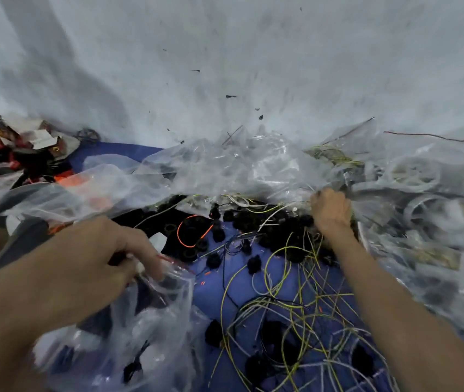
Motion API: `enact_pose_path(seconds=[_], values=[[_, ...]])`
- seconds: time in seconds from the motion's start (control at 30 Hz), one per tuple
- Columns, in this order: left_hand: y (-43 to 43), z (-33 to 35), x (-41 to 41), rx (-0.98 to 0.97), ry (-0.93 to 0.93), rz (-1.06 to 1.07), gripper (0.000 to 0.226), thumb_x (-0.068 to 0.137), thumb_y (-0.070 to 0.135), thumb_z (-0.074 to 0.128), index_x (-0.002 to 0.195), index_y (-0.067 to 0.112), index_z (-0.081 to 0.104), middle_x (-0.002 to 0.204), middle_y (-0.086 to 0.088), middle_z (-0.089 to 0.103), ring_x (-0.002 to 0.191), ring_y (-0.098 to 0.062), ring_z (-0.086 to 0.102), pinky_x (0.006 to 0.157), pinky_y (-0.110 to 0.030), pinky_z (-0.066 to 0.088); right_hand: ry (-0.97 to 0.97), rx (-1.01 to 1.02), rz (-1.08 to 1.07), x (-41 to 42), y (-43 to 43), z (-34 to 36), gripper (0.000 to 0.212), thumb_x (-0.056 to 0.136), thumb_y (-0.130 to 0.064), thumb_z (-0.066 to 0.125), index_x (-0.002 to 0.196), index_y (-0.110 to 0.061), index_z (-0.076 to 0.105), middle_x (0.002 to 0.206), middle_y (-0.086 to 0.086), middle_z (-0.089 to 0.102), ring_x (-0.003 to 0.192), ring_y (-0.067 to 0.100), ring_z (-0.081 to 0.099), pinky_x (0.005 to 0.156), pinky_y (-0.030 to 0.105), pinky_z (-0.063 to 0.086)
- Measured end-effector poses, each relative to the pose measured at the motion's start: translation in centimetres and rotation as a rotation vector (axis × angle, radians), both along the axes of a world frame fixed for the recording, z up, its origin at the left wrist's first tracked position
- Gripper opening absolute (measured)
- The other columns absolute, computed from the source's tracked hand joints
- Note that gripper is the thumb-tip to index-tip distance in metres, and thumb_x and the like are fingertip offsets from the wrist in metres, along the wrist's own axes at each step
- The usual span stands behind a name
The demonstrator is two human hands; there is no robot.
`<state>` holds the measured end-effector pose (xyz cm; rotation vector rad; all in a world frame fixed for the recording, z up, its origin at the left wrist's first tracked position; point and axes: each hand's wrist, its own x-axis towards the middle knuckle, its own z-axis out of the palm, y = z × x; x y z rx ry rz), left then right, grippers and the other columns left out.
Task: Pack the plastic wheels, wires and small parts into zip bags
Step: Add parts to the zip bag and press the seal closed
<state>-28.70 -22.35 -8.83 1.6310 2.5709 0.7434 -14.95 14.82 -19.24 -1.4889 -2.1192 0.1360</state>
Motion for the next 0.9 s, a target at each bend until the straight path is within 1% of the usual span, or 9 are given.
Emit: enact_pose_path(seconds=[0.1,0.2,0.27,0.37,0.43,0.53,0.7,0.8,0.9], values=[[0.2,0.4,0.5,-0.039,-0.092,-0.088,0.055,0.074,-0.006,0.060,0.073,0.049,0.069,0.072,0.013,0.070,0.046,-0.015,0.056,0.049,-0.027,0.051,-0.033,-0.178,-0.024,-0.9,-1.0,1.4,0.026,0.085,-0.013,0.049,0.106,-0.003,0.061,0.138,0.027,0.039,0.126,0.039,0.037,0.100,0.050,0.035],[0.5,0.5,0.6,-0.046,-0.083,-0.136,0.055,0.071,-0.004,0.062,0.076,0.050,0.068,0.076,0.016,0.069,0.041,-0.009,0.047,0.040,-0.020,0.040,-0.147,-0.218,0.024,-1.8,-2.1,2.8,0.052,0.072,-0.021,0.058,0.121,-0.005,0.051,0.150,0.020,0.008,0.137,0.040,0.005,0.104,0.061,0.016],[0.4,0.5,0.8,-0.086,-0.113,-0.177,0.050,0.070,0.001,0.062,0.076,0.050,0.068,0.075,0.016,0.069,0.042,-0.008,0.047,0.041,-0.019,0.038,-0.050,-0.074,0.081,-2.4,-3.7,3.3,0.074,0.070,-0.028,0.060,0.136,-0.004,0.035,0.149,0.018,0.007,0.136,0.038,0.004,0.104,0.061,0.015],[0.1,0.5,0.8,-0.131,-0.184,-0.157,0.035,0.062,0.021,0.053,0.075,0.050,0.069,0.066,0.010,0.067,0.040,-0.008,0.044,0.043,-0.018,0.035,0.105,0.304,0.415,-3.6,-7.7,3.4,0.066,0.071,-0.018,0.053,0.136,-0.013,0.040,0.143,0.014,0.028,0.131,0.032,0.026,0.101,0.050,0.024],[0.1,0.8,1.0,-0.158,-0.212,-0.145,0.034,0.064,0.020,0.057,0.074,0.050,0.068,0.059,0.007,0.065,0.039,-0.005,0.043,0.044,-0.019,0.035,-0.212,0.324,0.836,-4.1,-10.8,2.3,0.055,0.085,-0.026,0.046,0.139,-0.022,0.039,0.144,0.007,0.032,0.132,0.026,0.031,0.104,0.044,0.020],[0.6,1.2,1.5,-0.156,-0.201,-0.142,0.045,0.069,0.005,0.061,0.070,0.049,0.069,0.065,0.019,0.065,0.044,-0.001,0.048,0.043,-0.010,0.034,-0.669,-0.016,1.117,-1.0,-13.3,-0.7,0.073,0.087,-0.067,0.033,0.148,-0.036,0.007,0.155,-0.007,-0.015,0.142,0.015,-0.005,0.111,0.049,0.000],[2.0,1.3,2.0,-0.135,-0.163,-0.162,0.045,0.072,0.004,0.061,0.071,0.048,0.069,0.085,0.027,0.066,0.049,0.000,0.053,0.048,-0.008,0.038,-0.809,-0.271,0.861,9.7,-12.2,-3.3,0.099,0.059,-0.095,0.011,0.137,-0.046,-0.025,0.136,-0.017,-0.051,0.136,0.015,-0.032,0.107,0.058,-0.012],[3.1,1.2,2.6,-0.090,-0.136,-0.178,0.048,0.071,0.000,0.063,0.071,0.047,0.068,0.090,0.035,0.061,0.057,0.003,0.054,0.055,-0.005,0.038,-0.889,-0.146,0.611,15.0,-9.5,-2.8,0.097,0.063,-0.086,-0.007,0.142,-0.033,-0.026,0.144,-0.004,-0.042,0.141,0.020,-0.021,0.113,0.049,-0.006],[4.2,1.0,2.7,-0.049,-0.121,-0.167,0.043,0.071,-0.001,0.064,0.063,0.040,0.070,0.085,0.022,0.067,0.053,0.004,0.052,0.052,-0.006,0.037,-0.882,-0.032,0.488,19.4,-8.1,-1.8,0.091,0.073,-0.066,-0.024,0.149,-0.022,-0.002,0.155,0.010,-0.015,0.145,0.026,-0.002,0.117,0.037,0.010]])
